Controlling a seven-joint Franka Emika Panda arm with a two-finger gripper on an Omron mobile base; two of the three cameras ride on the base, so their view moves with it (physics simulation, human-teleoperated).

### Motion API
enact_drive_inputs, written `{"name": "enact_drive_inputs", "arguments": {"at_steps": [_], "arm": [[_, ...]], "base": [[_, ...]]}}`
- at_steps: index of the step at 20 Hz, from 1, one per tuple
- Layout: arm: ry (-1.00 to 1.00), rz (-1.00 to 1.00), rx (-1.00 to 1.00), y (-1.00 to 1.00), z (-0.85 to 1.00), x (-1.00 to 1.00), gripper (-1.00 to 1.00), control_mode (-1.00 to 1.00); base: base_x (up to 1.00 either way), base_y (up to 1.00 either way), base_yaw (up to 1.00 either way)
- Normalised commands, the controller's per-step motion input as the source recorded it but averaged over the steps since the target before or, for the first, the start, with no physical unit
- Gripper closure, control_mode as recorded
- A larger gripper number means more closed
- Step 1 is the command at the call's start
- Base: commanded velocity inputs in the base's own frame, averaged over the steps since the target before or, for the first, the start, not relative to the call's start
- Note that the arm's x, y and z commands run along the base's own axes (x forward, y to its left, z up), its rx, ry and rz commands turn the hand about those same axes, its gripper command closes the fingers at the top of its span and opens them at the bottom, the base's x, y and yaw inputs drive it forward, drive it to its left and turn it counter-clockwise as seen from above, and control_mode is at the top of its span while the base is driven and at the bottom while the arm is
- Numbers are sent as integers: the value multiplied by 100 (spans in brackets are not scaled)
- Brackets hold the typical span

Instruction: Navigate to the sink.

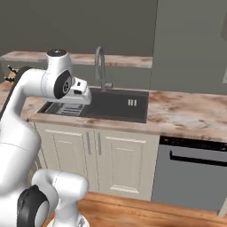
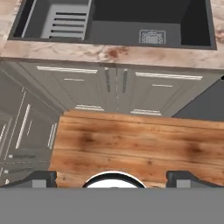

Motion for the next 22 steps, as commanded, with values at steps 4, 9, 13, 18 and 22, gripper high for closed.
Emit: {"name": "enact_drive_inputs", "arguments": {"at_steps": [4,9,13,18,22], "arm": [[0,0,0,0,0,0,-100,100],[0,0,0,0,0,0,-100,100],[0,0,0,0,0,0,-100,100],[0,0,0,0,0,0,-100,100],[0,0,0,0,0,0,-100,100]], "base": [[97,0,-12],[74,11,-8],[63,11,-4],[44,33,-1],[40,41,0]]}}
